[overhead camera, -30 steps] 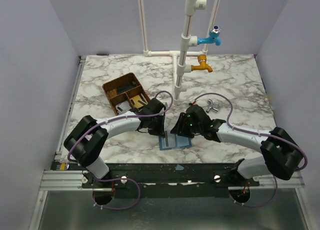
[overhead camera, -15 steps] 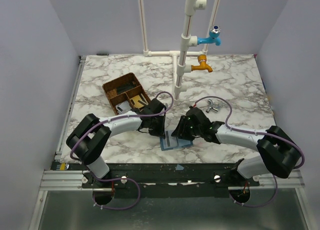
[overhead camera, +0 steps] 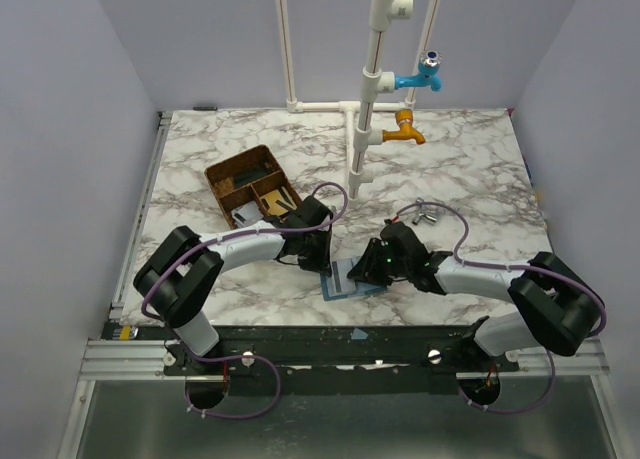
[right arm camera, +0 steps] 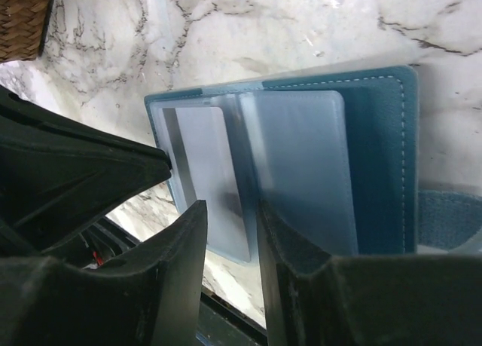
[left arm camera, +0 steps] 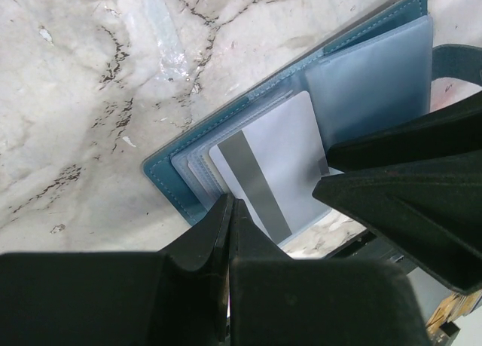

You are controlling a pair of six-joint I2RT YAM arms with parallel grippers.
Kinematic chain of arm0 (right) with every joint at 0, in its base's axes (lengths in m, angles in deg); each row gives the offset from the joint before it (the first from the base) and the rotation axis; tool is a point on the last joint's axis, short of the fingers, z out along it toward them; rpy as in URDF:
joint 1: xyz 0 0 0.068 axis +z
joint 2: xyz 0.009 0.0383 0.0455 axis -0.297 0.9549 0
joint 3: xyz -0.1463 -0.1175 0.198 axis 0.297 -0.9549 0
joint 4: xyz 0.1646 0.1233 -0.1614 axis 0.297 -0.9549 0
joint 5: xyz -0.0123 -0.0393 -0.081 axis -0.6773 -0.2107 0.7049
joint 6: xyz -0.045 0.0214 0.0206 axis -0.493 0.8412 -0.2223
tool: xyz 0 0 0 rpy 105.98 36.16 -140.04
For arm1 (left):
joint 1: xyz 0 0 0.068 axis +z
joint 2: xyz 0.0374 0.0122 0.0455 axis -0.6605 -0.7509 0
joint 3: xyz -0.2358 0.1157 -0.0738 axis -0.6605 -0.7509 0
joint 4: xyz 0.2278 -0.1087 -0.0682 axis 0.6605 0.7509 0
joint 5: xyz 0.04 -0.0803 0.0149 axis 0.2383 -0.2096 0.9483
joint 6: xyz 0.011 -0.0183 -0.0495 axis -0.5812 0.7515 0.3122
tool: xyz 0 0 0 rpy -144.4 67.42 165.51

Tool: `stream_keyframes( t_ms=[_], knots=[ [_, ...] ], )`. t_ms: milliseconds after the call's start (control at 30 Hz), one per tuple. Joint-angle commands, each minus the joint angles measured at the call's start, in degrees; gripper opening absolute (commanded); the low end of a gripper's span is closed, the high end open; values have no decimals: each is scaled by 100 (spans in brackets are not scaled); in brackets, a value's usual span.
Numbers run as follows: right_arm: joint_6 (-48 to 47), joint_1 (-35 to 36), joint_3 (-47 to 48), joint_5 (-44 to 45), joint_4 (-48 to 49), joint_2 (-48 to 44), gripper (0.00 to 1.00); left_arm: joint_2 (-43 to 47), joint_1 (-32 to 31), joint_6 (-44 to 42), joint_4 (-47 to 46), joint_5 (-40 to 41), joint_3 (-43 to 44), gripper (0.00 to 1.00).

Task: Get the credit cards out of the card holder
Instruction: Remove the credit card from the card holder.

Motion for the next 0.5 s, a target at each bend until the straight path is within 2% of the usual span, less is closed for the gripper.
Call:
stream_keyframes(
  t_ms=[0, 133, 367, 467],
  knots=[
    [144, -148, -236, -240, 404, -98, 35, -176, 16, -31, 92, 52, 48, 0],
    [219, -246, -430, -427, 716, -126, 31, -183, 16, -43, 108, 59, 66, 0],
    [330, -271, -535, -683, 1164, 28, 16, -243, 15, -76, 168, 50, 151, 0],
    [369, -267, -599, -767, 1358, 72, 15, -269, 7, -97, 195, 50, 195, 0]
  ],
)
